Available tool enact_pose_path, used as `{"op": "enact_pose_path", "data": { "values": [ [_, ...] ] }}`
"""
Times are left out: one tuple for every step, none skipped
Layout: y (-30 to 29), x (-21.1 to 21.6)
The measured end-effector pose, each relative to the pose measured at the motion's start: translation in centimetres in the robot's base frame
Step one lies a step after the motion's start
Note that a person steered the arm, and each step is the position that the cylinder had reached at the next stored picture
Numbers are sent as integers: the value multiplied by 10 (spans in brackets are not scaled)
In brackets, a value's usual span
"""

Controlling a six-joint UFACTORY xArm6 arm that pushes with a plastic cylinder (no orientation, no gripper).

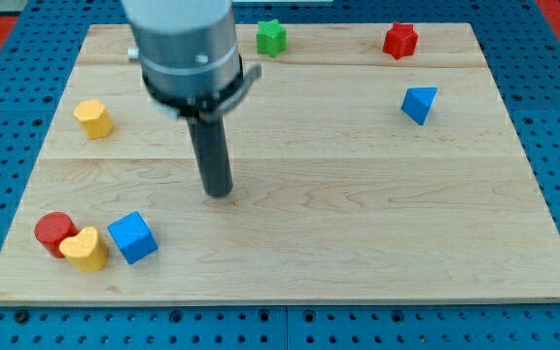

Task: Slide the yellow hexagon towards the blue cube

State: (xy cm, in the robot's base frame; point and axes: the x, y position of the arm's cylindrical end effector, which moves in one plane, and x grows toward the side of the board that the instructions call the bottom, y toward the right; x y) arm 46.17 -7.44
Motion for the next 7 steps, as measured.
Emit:
{"op": "enact_pose_path", "data": {
  "values": [
    [-24, -65],
    [-79, -98],
    [-120, -139],
    [-160, -131],
    [-166, -109],
    [-166, -98],
    [-168, -76]
  ]
}}
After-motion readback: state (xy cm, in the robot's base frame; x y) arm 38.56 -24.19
